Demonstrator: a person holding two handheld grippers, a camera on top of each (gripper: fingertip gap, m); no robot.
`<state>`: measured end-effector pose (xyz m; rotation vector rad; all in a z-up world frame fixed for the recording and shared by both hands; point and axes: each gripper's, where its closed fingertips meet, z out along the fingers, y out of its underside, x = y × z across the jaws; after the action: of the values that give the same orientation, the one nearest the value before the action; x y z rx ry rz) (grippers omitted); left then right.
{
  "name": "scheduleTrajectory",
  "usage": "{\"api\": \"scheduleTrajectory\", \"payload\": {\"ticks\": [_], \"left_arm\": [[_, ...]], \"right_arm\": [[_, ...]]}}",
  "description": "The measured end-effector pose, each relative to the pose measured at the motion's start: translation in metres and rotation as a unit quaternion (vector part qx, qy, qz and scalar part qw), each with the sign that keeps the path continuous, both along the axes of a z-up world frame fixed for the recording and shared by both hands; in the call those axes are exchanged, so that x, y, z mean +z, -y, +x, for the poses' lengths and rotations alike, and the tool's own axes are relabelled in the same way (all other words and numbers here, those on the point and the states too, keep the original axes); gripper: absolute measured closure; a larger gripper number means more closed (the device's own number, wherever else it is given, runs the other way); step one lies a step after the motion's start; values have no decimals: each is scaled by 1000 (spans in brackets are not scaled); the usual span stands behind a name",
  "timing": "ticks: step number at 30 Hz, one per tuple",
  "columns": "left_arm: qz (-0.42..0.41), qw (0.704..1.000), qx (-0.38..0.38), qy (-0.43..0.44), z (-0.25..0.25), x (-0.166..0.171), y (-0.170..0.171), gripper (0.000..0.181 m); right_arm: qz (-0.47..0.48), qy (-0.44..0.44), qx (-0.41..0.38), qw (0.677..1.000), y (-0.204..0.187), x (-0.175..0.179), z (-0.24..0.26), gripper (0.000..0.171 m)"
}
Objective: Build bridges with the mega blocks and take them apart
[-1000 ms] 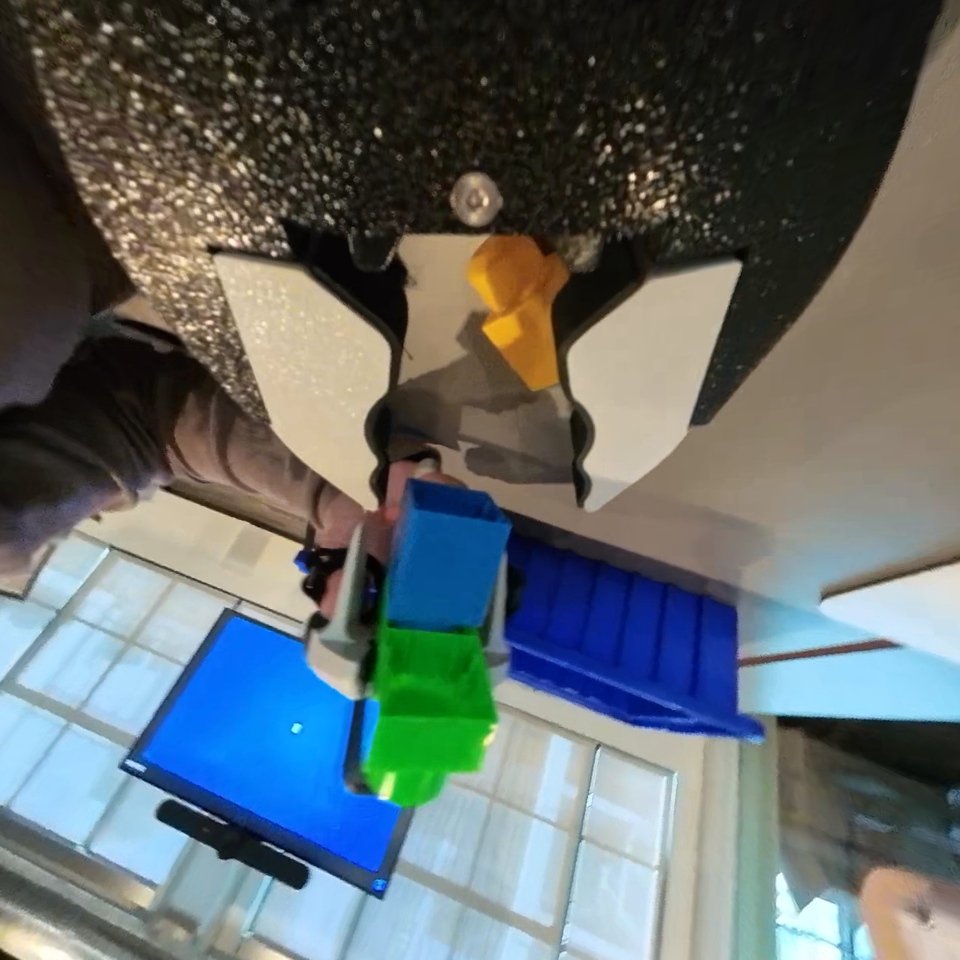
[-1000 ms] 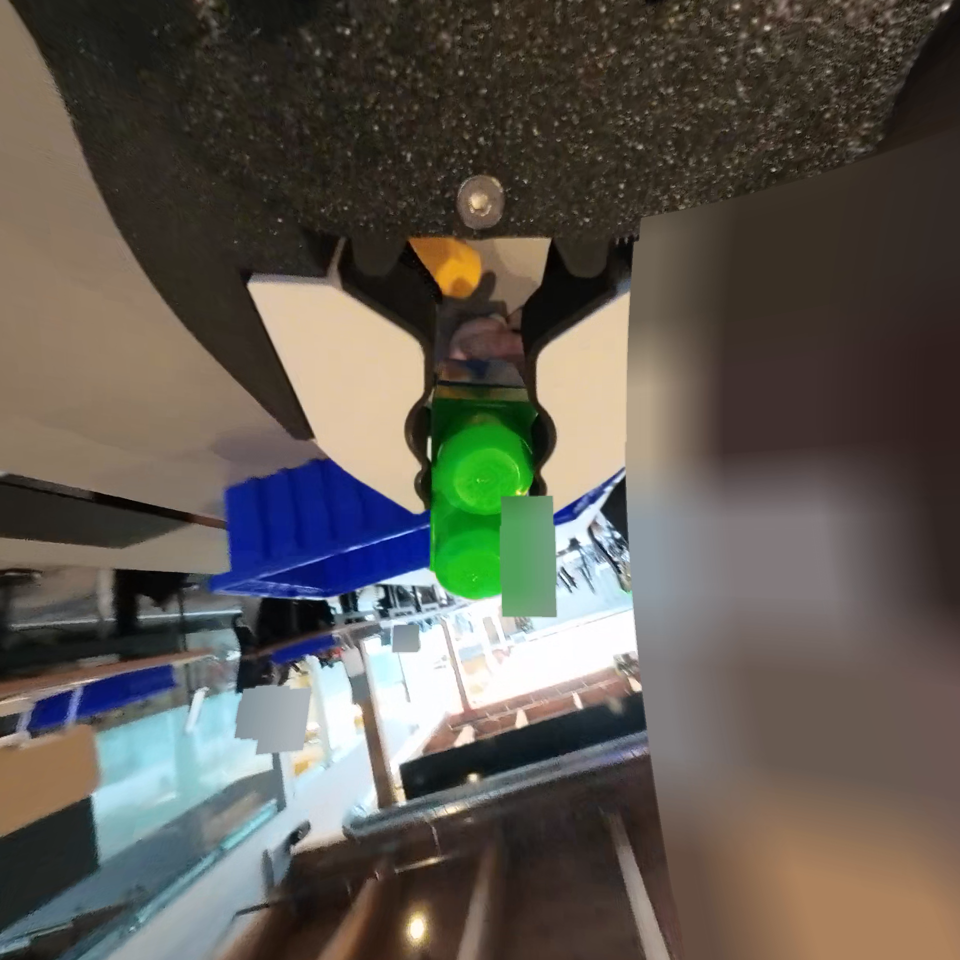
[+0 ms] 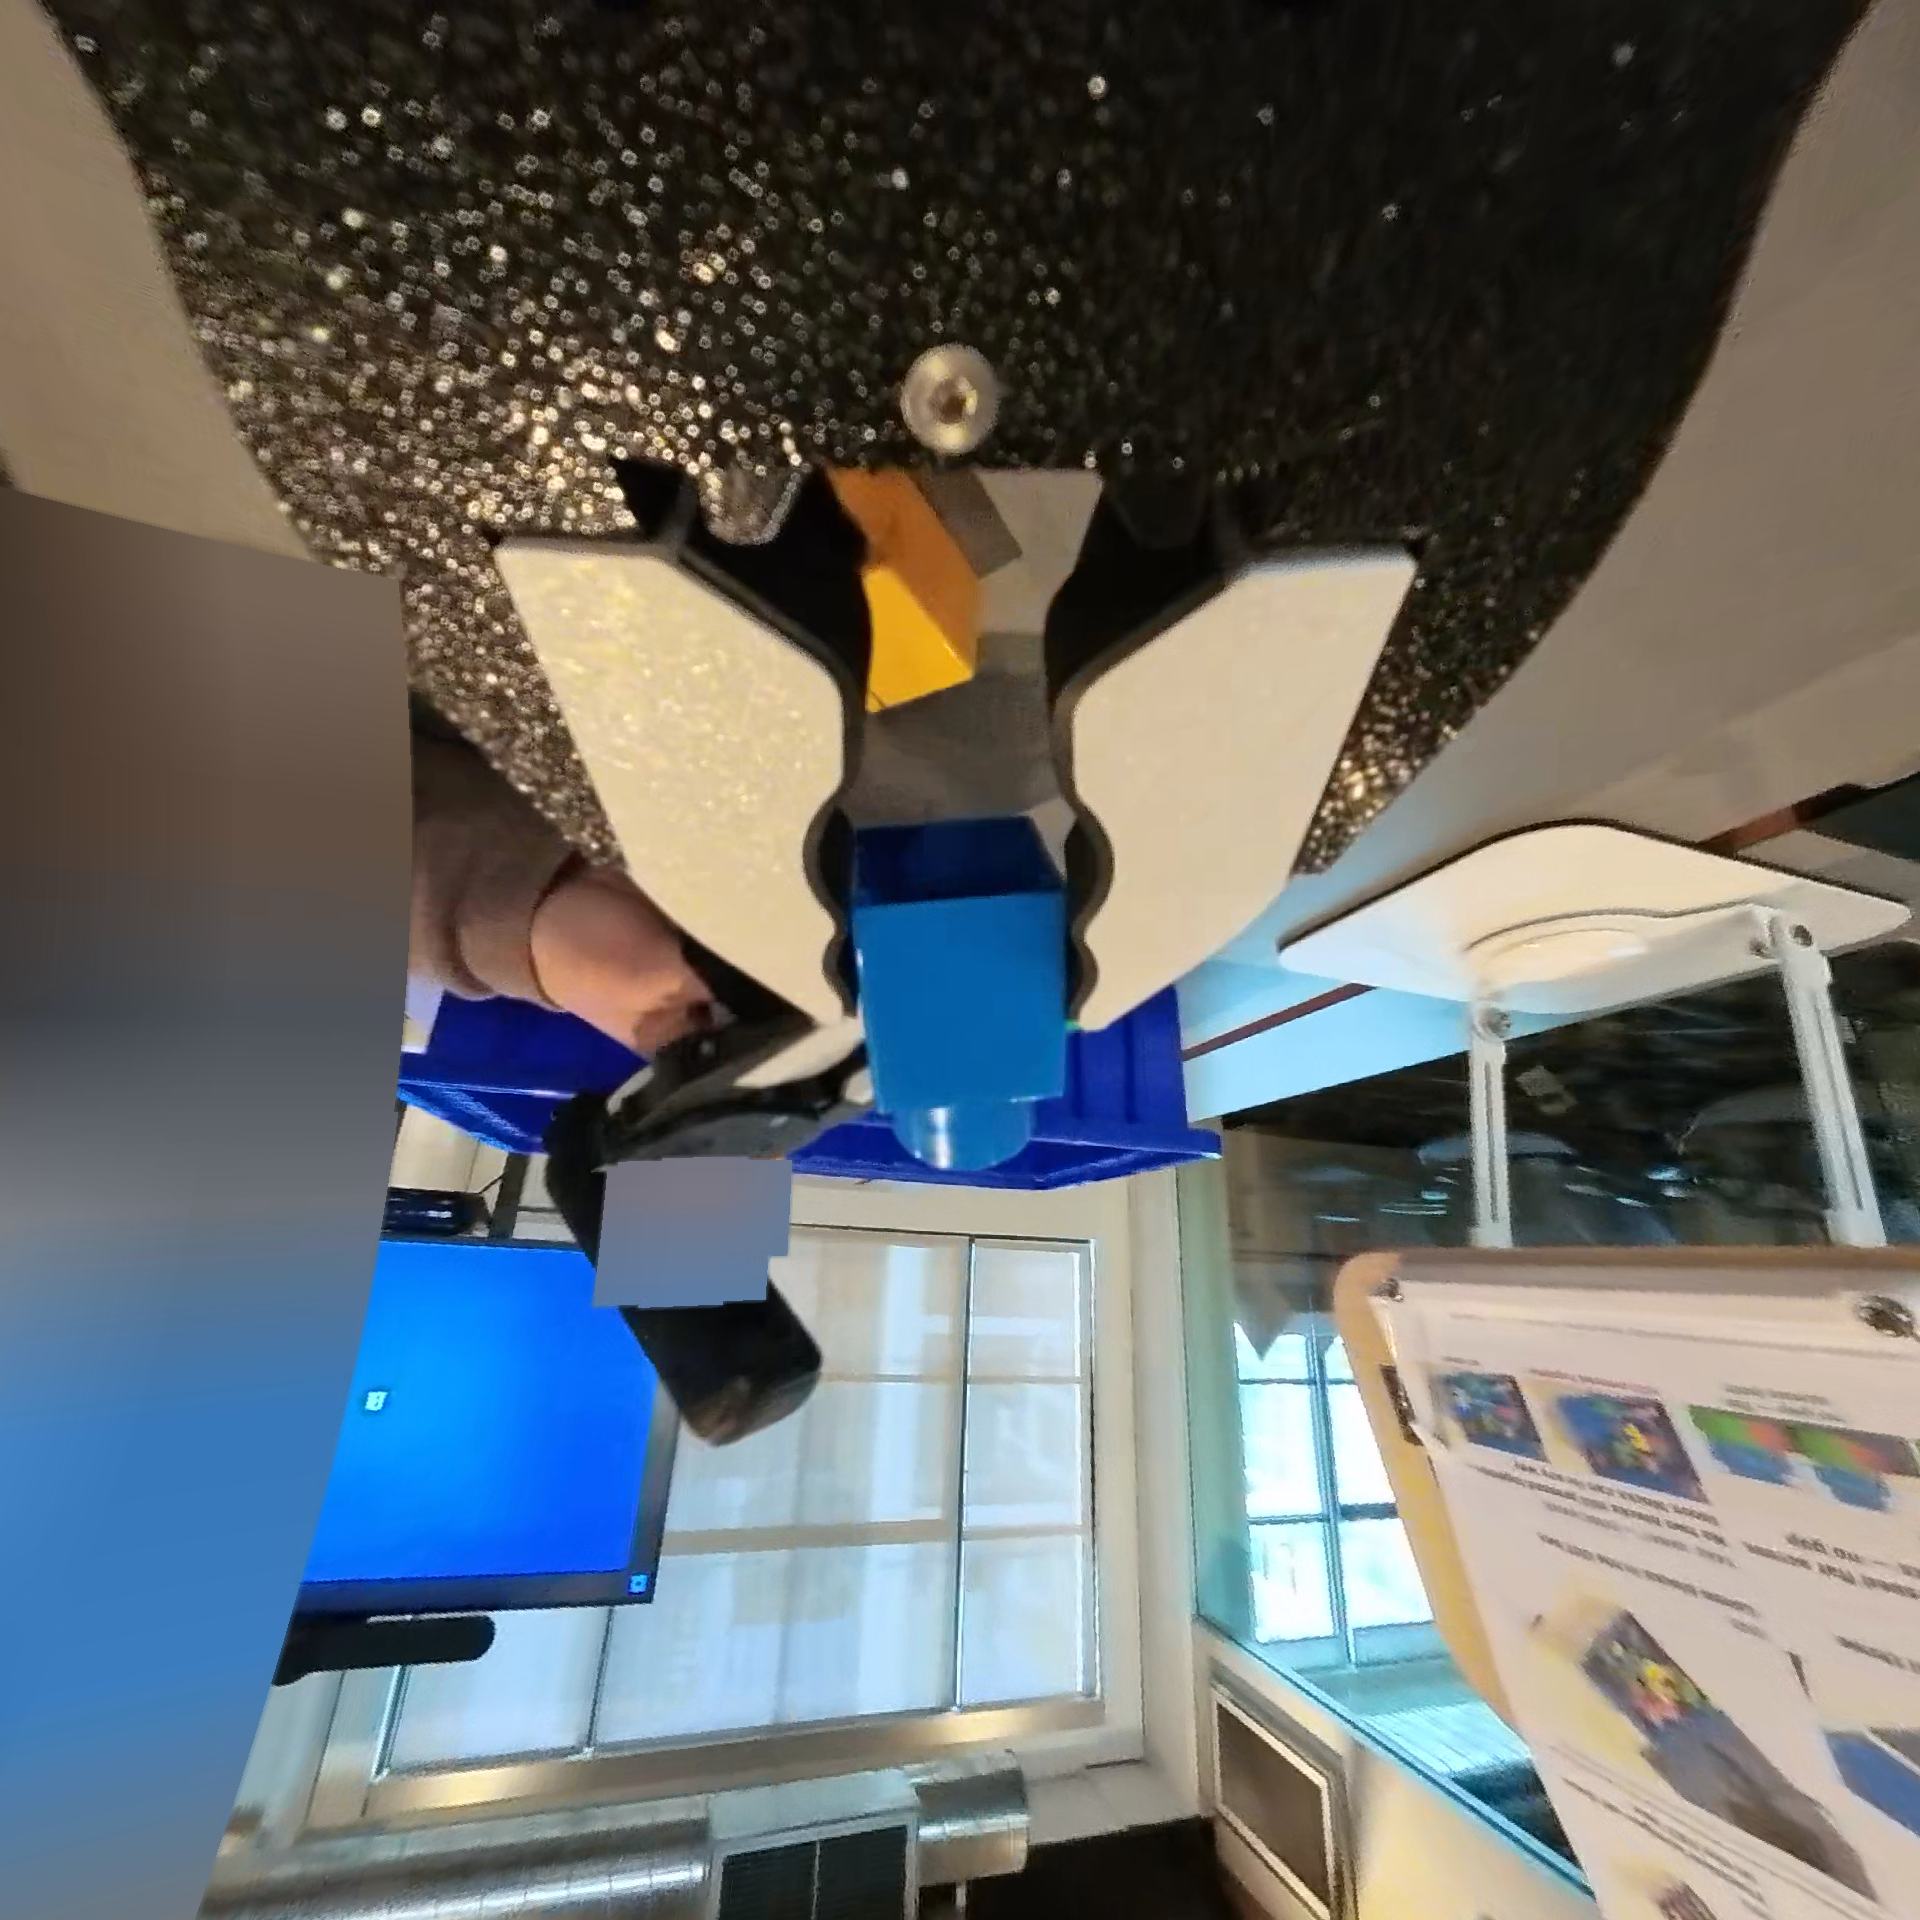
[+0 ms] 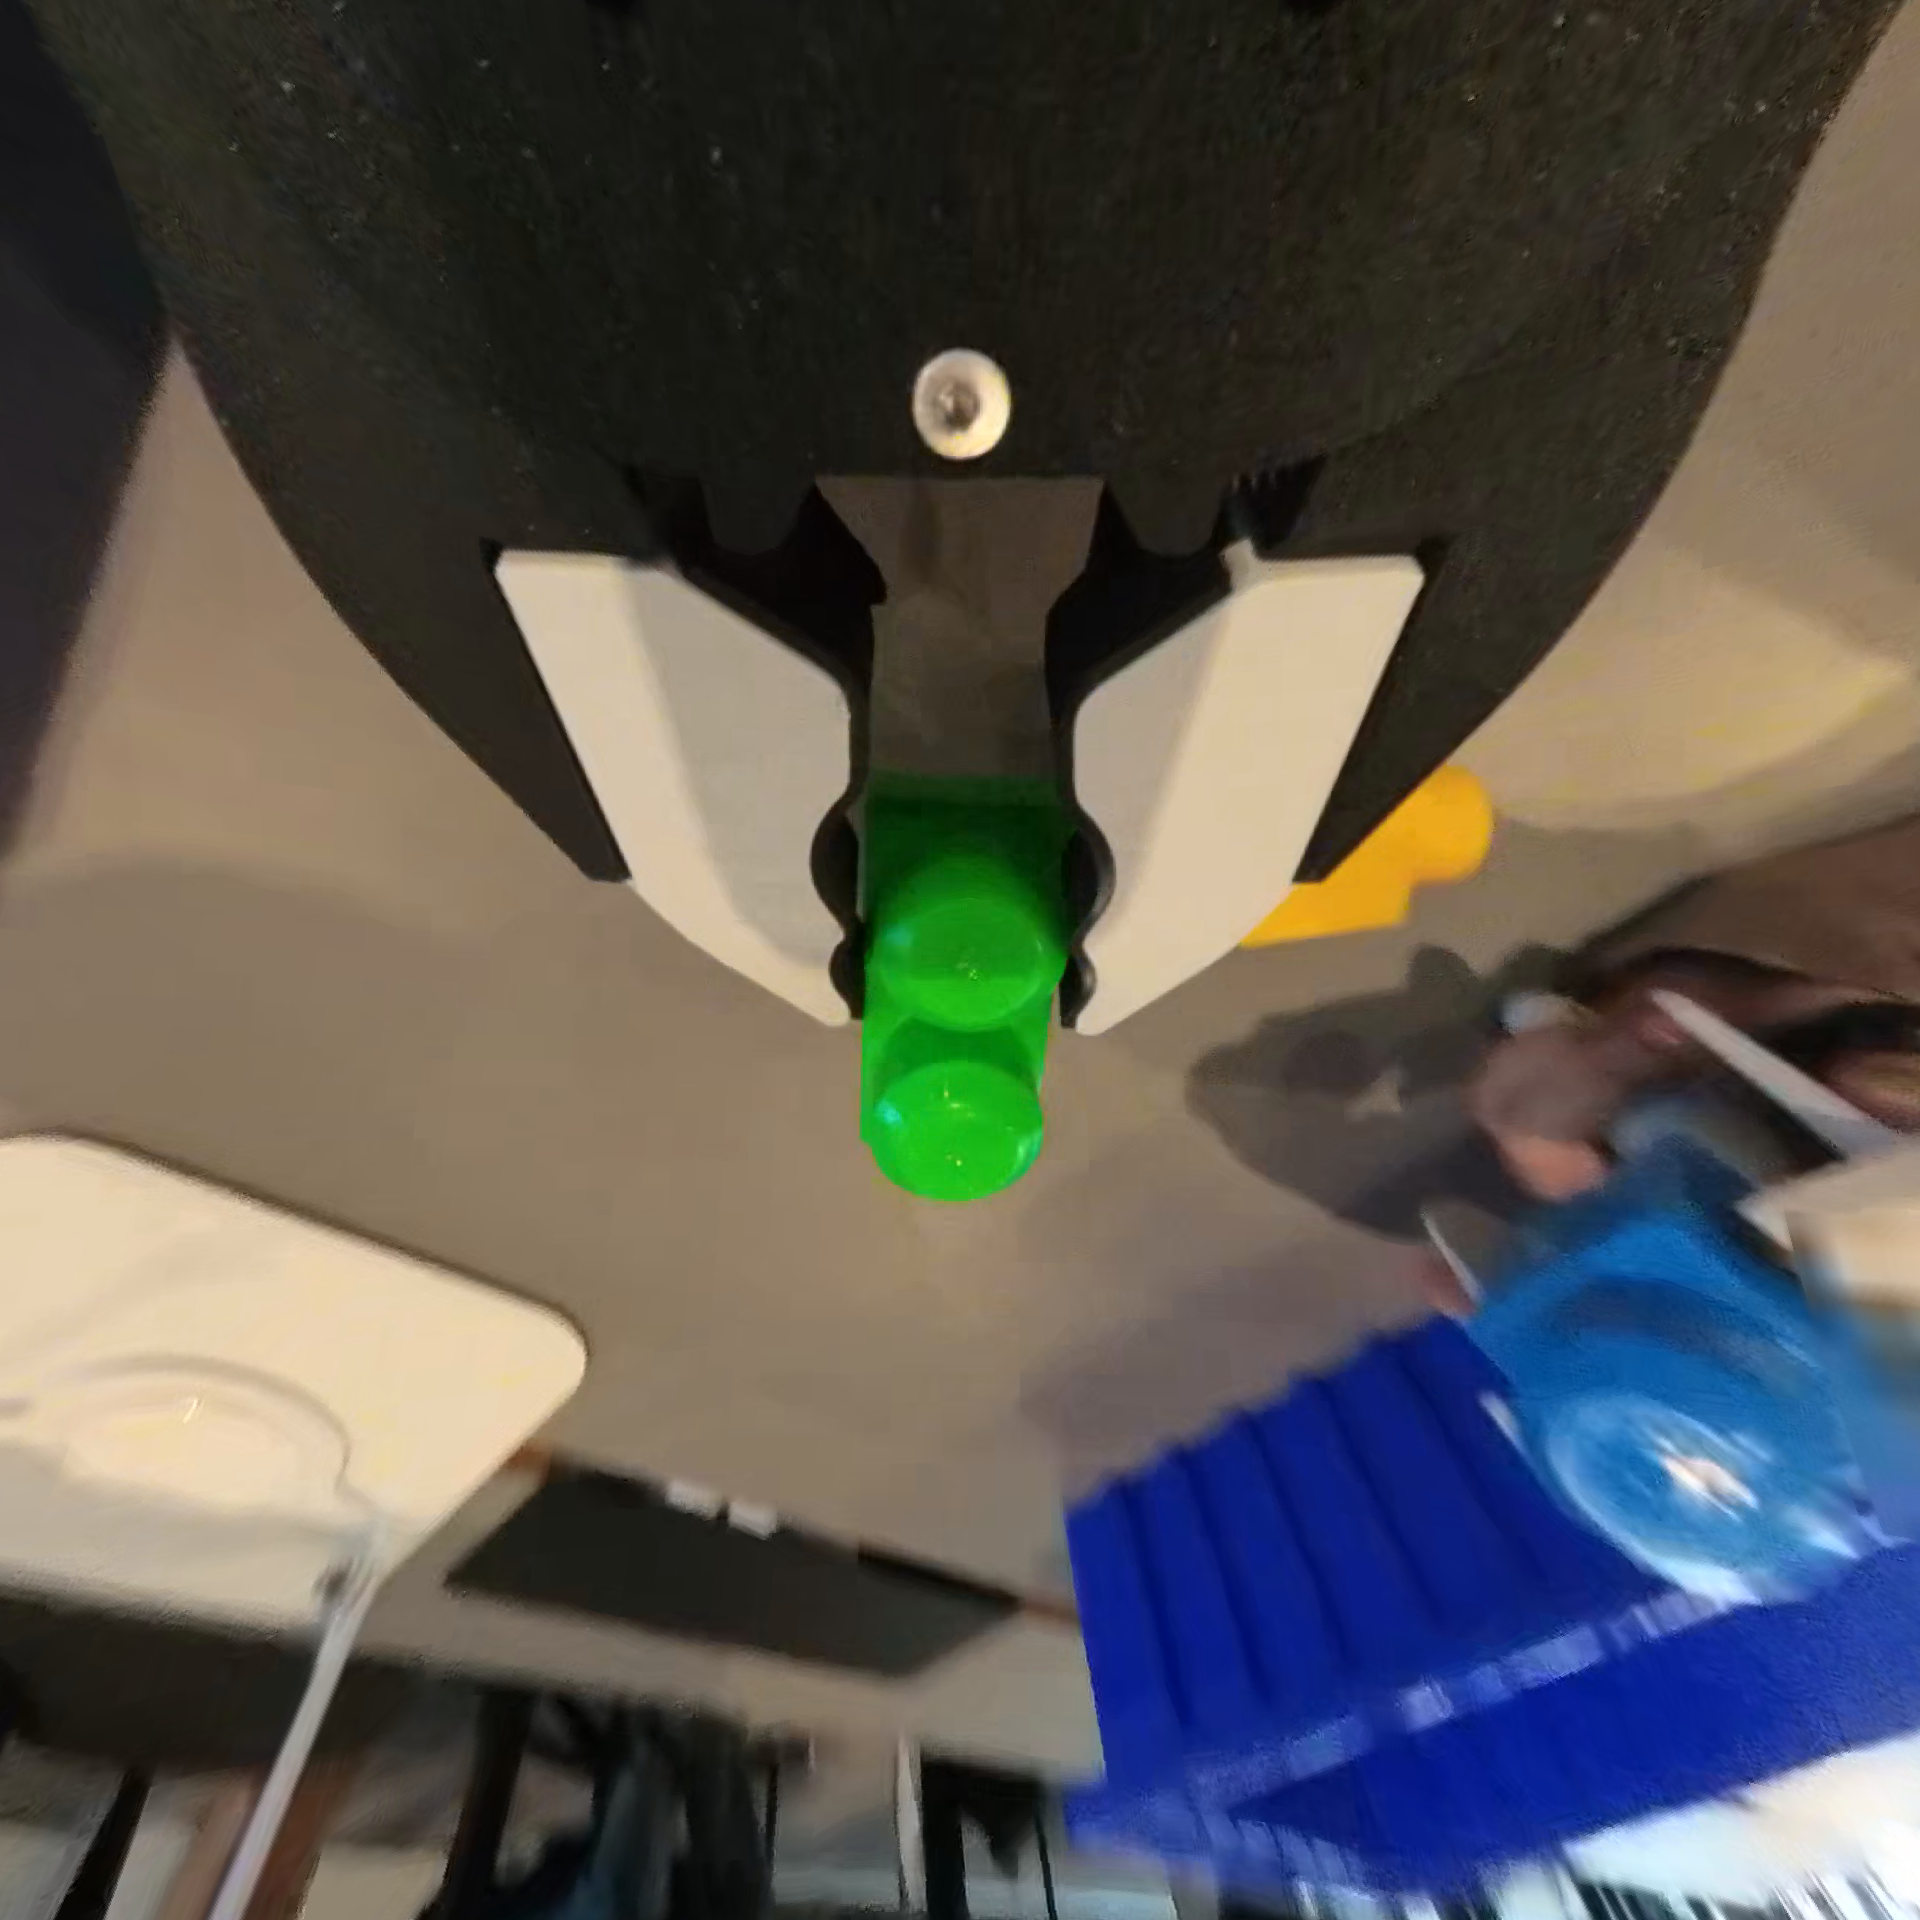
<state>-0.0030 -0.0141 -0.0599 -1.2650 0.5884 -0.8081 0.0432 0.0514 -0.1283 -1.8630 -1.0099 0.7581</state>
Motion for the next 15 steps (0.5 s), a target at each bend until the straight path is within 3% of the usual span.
{"api": "scheduleTrajectory", "payload": {"ticks": [4,6,8,11,15], "left_arm": [[-3,1000,0,-6,2,-2,-1,144],[-2,1000,4,-8,2,-3,-1,144],[3,1000,17,-11,0,-2,-3,144],[42,995,82,-45,-8,0,-8,144],[145,967,128,-164,6,-5,-1,144]], "right_arm": [[-20,45,16,999,4,-26,-6,132],[-5,3,10,1000,3,-13,-12,90],[-4,-54,28,998,9,8,-16,73],[-38,-193,124,973,39,51,-24,93],[-147,-301,173,926,53,71,-27,91]]}}
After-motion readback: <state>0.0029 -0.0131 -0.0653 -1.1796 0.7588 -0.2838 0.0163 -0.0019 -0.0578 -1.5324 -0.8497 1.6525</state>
